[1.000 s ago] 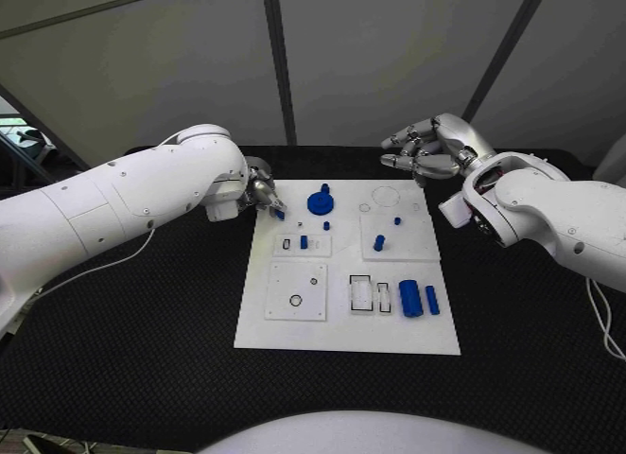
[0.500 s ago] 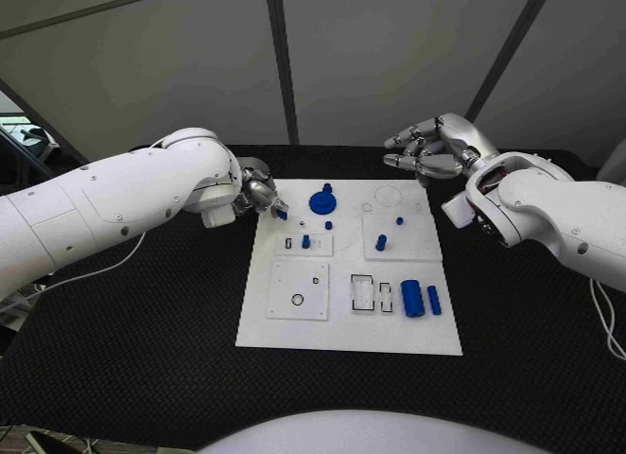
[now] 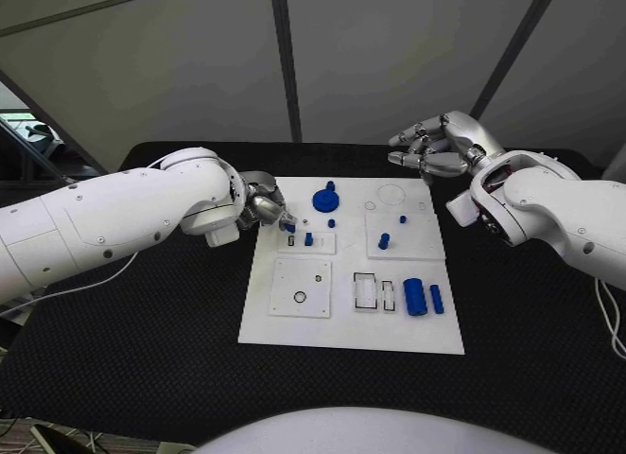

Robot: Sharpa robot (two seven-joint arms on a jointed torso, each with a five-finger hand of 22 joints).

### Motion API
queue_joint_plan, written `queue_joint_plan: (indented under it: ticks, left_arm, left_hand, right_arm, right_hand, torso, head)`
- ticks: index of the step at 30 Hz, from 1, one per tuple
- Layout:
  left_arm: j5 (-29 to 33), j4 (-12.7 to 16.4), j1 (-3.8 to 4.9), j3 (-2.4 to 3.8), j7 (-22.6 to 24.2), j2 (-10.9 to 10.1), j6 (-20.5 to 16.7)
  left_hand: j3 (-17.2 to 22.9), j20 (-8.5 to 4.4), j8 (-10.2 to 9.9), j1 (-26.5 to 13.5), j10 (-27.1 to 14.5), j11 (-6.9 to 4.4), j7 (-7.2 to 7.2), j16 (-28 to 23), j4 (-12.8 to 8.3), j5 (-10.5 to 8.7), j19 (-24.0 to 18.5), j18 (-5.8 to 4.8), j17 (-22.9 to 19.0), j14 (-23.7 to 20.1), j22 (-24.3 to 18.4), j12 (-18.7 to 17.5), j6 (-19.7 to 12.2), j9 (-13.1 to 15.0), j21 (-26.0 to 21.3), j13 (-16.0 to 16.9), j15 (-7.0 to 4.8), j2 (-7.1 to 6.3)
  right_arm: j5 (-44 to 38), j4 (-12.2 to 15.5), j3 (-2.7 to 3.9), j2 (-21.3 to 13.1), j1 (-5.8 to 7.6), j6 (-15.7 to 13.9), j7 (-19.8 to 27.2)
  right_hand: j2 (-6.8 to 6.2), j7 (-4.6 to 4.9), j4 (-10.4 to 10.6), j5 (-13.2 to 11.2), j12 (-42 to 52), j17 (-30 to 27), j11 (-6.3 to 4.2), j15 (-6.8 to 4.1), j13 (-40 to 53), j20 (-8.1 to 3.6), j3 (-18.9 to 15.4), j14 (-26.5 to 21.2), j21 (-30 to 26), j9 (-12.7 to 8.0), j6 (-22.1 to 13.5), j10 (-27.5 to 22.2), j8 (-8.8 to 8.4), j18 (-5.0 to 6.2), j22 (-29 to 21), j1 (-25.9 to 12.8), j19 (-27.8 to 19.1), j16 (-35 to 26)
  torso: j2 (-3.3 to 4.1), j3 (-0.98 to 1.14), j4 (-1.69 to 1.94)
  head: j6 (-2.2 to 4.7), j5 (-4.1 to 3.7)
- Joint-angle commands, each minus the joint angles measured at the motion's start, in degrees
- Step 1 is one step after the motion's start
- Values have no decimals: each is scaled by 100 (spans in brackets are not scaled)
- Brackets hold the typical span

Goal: Assemble the parts on the task board

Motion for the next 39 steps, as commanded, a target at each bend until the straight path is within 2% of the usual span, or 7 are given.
queue_joint_plan:
  ticks: [1, 6, 12, 39]
  left_arm:
    - [-190, 78, -19, -27, 29, -17, -95]
    - [-369, 152, -67, -73, -16, -18, -96]
    - [-473, 169, -82, -110, -69, 2, -89]
    - [-650, 144, -93, -121, -200, -2, 189]
  left_hand:
    - [809, 8, 40, -8, 81, -23, -47, 25, -788, 25, 38, 46, 1381, 555, 240, 37, 19, 7, 45, 13, -36, -51]
    - [834, 2, 52, -20, 117, -30, -53, 27, -805, 52, 53, 41, 1383, 556, 261, 61, 37, 9, 62, 46, -42, -70]
    - [856, -3, 62, -35, 145, -36, -59, 27, -816, 82, 67, 37, 1384, 556, 280, 74, 52, 11, 77, 63, -48, -88]
    - [907, -17, 85, -73, 209, -50, -74, 28, -842, 170, 102, 24, 1384, 557, 329, 113, 85, 16, 116, 117, -62, -135]
  right_arm:
    - [-11, 3, 5, -4, 10, 28, 26]
    - [-11, 0, 5, -8, 9, 36, 24]
    - [-11, -4, 5, -4, 9, 39, 25]
    - [-11, -13, 5, 1, 8, 52, 34]
  right_hand:
    - [15, 25, 32, 33, 6, 6, -14, 10, 2, -4, 14, -23, -26, -7, -22, -22, -21, 100, -4, -57, -3, -15]
    - [15, 25, 32, 33, 6, 6, -14, 10, 2, -4, 14, -23, -26, -7, -22, -22, -21, 100, -4, -57, -3, -15]
    - [15, 25, 32, 33, 6, 6, -14, 10, 2, -4, 14, -23, -26, -7, -22, -22, -21, 100, -4, -57, -3, -15]
    - [12, 26, 42, 42, 3, 17, -13, 11, -7, -4, 15, -18, -29, -7, -21, -25, -19, 100, -5, -66, 1, -10]
  torso:
    - [5, 0, -13]
    - [10, -2, -13]
    - [12, 0, -12]
    - [8, 2, -16]
  head:
    - [-4, 10]
    - [-11, 4]
    - [-20, 18]
    - [-54, 20]
